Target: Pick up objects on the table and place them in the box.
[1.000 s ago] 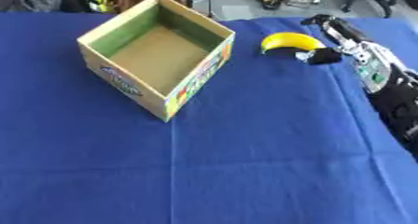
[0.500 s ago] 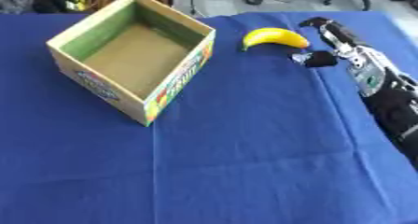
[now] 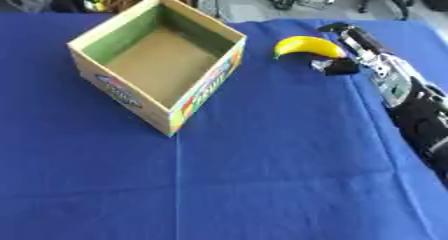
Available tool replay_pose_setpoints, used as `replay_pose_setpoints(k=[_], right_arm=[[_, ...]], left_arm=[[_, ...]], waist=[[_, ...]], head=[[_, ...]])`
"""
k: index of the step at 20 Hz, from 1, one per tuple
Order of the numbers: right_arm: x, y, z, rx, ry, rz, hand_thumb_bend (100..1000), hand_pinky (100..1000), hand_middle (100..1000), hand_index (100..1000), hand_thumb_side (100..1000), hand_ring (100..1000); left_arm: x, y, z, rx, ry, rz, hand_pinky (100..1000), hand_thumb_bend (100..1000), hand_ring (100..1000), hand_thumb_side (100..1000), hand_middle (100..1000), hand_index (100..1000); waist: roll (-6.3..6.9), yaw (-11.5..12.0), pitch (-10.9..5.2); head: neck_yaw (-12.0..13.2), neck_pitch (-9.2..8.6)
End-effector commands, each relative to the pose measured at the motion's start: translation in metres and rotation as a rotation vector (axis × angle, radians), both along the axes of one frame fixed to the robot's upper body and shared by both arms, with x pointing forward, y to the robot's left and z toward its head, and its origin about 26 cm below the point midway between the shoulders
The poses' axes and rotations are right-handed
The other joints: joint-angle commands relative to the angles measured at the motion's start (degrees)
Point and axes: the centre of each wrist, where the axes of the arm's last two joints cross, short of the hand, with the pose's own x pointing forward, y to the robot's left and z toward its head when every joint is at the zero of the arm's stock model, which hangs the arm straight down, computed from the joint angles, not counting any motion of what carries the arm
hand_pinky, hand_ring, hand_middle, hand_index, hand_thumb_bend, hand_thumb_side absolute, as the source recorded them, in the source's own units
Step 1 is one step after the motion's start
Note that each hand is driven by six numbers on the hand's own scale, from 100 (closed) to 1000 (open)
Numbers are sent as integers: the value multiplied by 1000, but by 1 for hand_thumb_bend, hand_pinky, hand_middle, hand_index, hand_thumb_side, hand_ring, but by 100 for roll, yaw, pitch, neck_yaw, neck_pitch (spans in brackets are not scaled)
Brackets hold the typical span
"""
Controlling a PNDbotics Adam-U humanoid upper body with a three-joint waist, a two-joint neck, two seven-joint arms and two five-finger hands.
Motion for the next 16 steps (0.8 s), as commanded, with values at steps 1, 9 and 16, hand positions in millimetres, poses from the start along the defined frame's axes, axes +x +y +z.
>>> replay_pose_setpoints(k=[1,9,16], right_arm=[[-4,-5,28,-27,-50,5,369,819,863,921,520,953],[2,2,22,-5,6,24,345,752,816,909,533,904],[4,4,15,21,98,51,329,689,761,868,531,849]], left_arm=[[-1,-2,9,12,-37,-15,654,310,662,1000,613,717],[-1,-2,9,11,-36,-20,654,307,660,1000,610,717],[-1,-2,8,9,-38,-23,655,306,659,1000,609,718]], waist=[[11,8,-118],[47,46,-111],[68,82,-89]], head=[[-48,-85],[-66,-136],[-94,-155]])
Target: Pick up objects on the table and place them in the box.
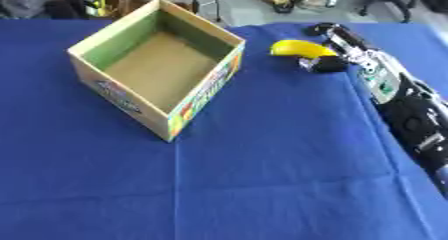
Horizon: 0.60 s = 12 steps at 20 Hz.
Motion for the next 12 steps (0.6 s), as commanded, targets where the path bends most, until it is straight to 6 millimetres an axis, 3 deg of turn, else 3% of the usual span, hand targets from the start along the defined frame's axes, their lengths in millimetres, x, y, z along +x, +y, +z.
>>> replay_pose_setpoints(k=[1,3,4,8,10,12], right_arm=[[-3,-7,15,-9,-2,-1,329,689,761,868,531,849],[-3,-6,16,-7,2,1,318,667,735,849,528,831],[-3,-5,12,-8,17,6,310,612,673,819,526,783],[-2,-4,10,-9,74,33,261,517,577,764,472,694],[-2,-3,10,-17,98,36,280,527,593,781,483,702],[-2,-3,10,-38,130,34,363,642,735,871,535,808]], left_arm=[[-1,-2,8,6,-32,-14,655,306,659,1000,609,718],[-1,-2,8,6,-32,-14,655,307,659,1000,609,718],[-1,-2,8,5,-32,-15,656,310,659,1000,608,718],[-1,-2,7,3,-27,-16,656,311,658,1000,607,718],[-1,-2,7,3,-26,-16,656,312,658,1000,607,718],[-1,-2,7,2,-26,-16,656,313,658,1000,607,718]], waist=[[17,3,-105],[17,3,-105],[16,-1,-106],[10,-26,-127],[3,-30,-138],[-3,-31,-147]], head=[[-16,-62],[-17,-62],[-24,-65],[-28,-68],[-32,-66],[-32,-76]])
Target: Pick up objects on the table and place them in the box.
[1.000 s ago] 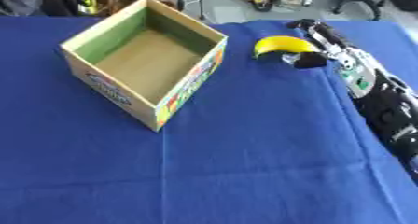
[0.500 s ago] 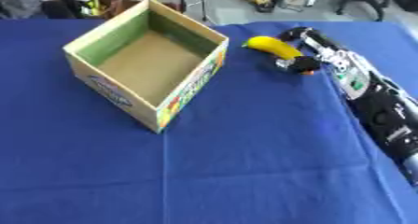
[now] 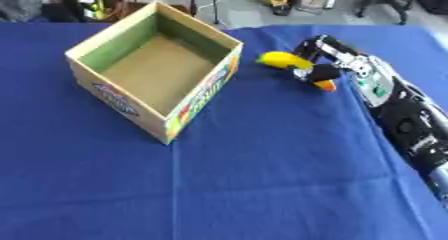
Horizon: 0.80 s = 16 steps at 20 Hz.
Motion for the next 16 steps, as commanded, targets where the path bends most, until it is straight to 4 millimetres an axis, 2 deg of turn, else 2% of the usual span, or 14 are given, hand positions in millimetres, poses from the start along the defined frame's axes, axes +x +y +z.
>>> replay_pose_setpoints(k=[1,4,12,16], right_arm=[[-3,-5,6,-43,44,-9,374,657,755,883,542,823],[-3,-6,4,-60,80,-14,396,674,783,893,553,839],[-3,-5,1,-94,190,9,428,659,772,879,566,818],[-2,-4,1,-117,226,21,479,702,799,892,571,855]], left_arm=[[-1,-1,8,6,-28,-10,656,313,658,1000,607,718],[-1,-1,8,6,-28,-10,656,313,656,1000,606,718],[-2,-1,8,4,-28,-10,657,315,656,1000,605,718],[-2,-1,8,3,-28,-11,657,317,658,1000,605,718]], waist=[[10,-3,-114],[7,-3,-119],[4,2,-118],[-1,8,-122]], head=[[-21,-75],[-30,-79],[-44,-79],[-43,-83]])
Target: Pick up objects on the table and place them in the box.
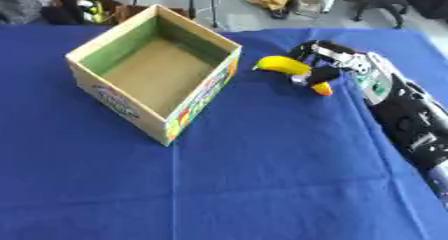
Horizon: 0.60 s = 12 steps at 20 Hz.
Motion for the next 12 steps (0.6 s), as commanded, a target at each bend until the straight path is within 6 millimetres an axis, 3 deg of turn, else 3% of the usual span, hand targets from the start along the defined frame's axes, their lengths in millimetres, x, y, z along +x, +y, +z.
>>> replay_pose_setpoints(k=[1,5,12], right_arm=[[-2,-3,-6,-38,70,-3,483,704,801,893,571,856],[-1,-1,-7,-65,98,3,513,694,780,870,557,838],[1,3,-13,-121,123,1,517,639,678,797,540,732]], left_arm=[[-2,-1,8,4,-28,-10,657,317,658,1000,605,718],[-2,-1,8,4,-29,-11,657,316,659,1000,605,719],[-2,-2,9,1,-32,-13,657,316,660,1000,605,719]], waist=[[30,9,-78],[24,22,-81],[28,76,-80]], head=[[-16,-82],[-17,-91],[-29,-118]])
